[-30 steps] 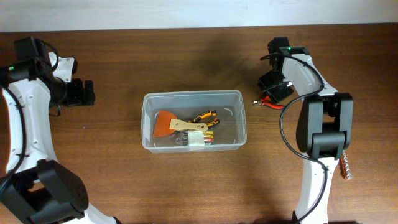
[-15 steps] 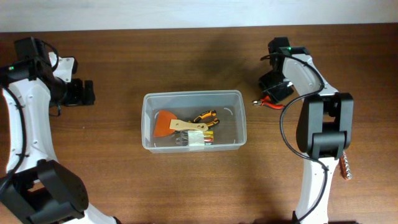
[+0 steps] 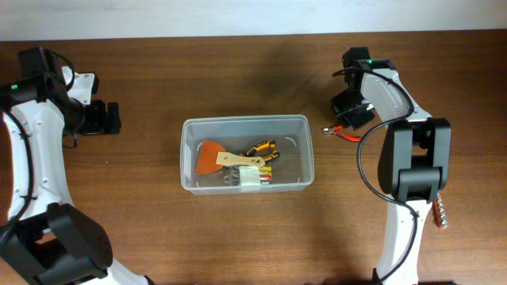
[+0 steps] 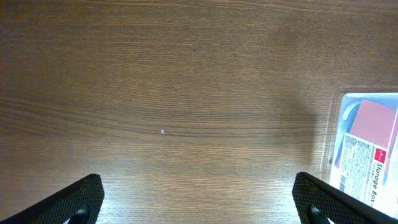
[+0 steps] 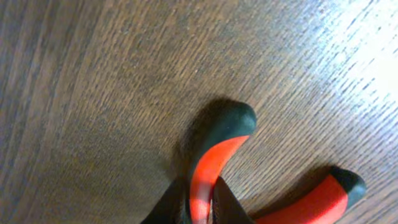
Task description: Pack container
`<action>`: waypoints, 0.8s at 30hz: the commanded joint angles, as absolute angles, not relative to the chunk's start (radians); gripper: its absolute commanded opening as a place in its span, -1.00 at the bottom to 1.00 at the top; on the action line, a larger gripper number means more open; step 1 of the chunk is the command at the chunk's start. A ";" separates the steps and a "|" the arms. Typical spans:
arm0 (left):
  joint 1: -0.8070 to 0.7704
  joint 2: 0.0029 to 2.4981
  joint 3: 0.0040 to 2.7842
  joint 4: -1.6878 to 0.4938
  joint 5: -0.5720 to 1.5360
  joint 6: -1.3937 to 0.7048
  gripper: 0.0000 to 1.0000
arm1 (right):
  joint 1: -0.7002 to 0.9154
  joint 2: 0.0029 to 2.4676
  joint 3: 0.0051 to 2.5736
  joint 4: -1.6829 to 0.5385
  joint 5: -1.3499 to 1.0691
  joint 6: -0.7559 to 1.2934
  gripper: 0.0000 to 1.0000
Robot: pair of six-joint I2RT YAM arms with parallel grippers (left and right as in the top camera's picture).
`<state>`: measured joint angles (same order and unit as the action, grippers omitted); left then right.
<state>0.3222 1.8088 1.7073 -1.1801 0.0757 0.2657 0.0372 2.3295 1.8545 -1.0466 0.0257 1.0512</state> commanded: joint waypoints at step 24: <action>0.330 1.818 1.702 -1.178 0.090 0.255 0.98 | 0.033 2.327 2.199 -1.235 0.035 0.857 -0.87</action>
<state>0.3222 1.8088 1.7073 -1.1801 0.0757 0.2657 0.0372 2.3295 2.1124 -1.2083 0.0261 0.9253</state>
